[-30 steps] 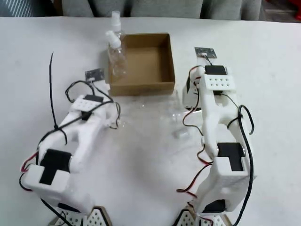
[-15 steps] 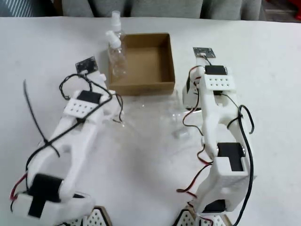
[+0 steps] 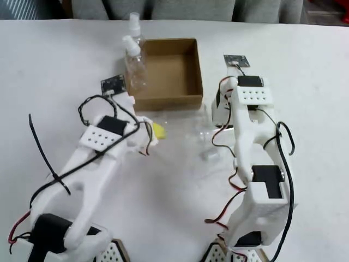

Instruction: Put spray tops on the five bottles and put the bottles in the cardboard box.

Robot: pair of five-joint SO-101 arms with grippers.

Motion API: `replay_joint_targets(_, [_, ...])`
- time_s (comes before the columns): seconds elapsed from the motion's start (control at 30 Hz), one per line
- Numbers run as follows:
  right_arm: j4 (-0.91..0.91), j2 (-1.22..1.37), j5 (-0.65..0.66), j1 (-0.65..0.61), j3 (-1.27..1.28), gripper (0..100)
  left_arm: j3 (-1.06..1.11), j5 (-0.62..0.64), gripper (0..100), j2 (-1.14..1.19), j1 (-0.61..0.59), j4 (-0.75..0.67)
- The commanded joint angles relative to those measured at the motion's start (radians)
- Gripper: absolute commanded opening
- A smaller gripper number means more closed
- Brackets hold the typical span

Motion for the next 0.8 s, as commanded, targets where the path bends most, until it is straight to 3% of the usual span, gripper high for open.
replay_joint_targets(0.0, [-0.012, -0.01, 0.011, 0.01, 0.009, 3.1, 0.064, 0.012, 35, -0.047, -0.004, -0.071])
replay_joint_targets(0.13, [-0.012, -0.01, 0.011, 0.01, 0.009, 3.1, 0.155, 0.012, 35, -0.047, -0.004, -0.192])
replay_joint_targets(0.37, [-0.012, -0.01, 0.011, 0.012, 0.025, 3.1, 0.147, 0.014, 35, 0.048, -0.007, -0.244])
replay_joint_targets(0.67, [-0.024, -0.012, 0.011, 0.013, 0.031, 3.1, -0.035, 0.014, 35, 0.265, -0.036, -0.181])
replay_joint_targets(0.77, [-0.024, -0.012, 0.011, 0.013, 0.031, 3.1, -0.041, 0.005, 26, 0.265, -0.036, -0.184])
